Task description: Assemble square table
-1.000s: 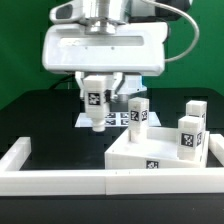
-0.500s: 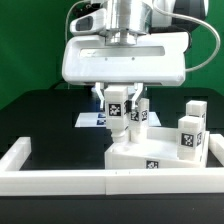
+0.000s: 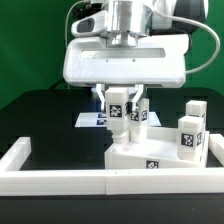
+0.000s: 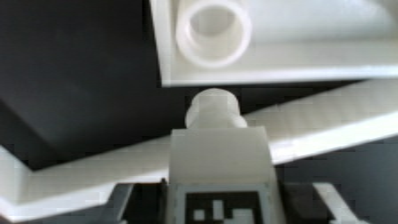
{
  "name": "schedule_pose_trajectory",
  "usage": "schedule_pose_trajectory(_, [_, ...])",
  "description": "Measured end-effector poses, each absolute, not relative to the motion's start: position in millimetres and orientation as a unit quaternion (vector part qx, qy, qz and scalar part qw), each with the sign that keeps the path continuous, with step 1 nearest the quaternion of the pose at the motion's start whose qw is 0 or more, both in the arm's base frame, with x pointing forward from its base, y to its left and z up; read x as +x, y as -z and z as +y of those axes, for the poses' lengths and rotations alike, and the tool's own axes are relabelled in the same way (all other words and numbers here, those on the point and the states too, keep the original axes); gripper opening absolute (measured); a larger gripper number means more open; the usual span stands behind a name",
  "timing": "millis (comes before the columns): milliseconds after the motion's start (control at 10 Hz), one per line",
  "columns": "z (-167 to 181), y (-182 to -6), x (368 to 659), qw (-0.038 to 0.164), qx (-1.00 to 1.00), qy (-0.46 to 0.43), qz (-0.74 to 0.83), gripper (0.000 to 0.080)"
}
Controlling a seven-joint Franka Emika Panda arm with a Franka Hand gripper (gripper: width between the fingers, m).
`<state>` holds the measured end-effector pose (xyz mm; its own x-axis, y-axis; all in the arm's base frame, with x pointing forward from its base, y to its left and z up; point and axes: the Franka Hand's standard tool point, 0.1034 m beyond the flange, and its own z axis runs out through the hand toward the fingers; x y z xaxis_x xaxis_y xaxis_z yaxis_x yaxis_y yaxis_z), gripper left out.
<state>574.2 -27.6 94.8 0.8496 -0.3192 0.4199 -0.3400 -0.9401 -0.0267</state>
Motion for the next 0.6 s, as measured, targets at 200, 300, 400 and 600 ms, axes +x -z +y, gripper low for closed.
schedule_pose_trajectory(200, [-18.6, -87.1, 567.7, 0.024, 0.963, -0.209, -0.168, 0.0290])
schedule_pose_trajectory(300, [-18.3, -84.5, 565.8, 0.026, 0.964, -0.207, -0.167, 0.0290])
schedule_pose_trajectory(400, [-16.9, -80.5, 563.7, 0.027, 0.965, -0.204, -0.165, 0.0290])
schedule_pose_trajectory(600, [-16.0, -74.9, 561.6, 0.030, 0.966, -0.201, -0.162, 0.0290])
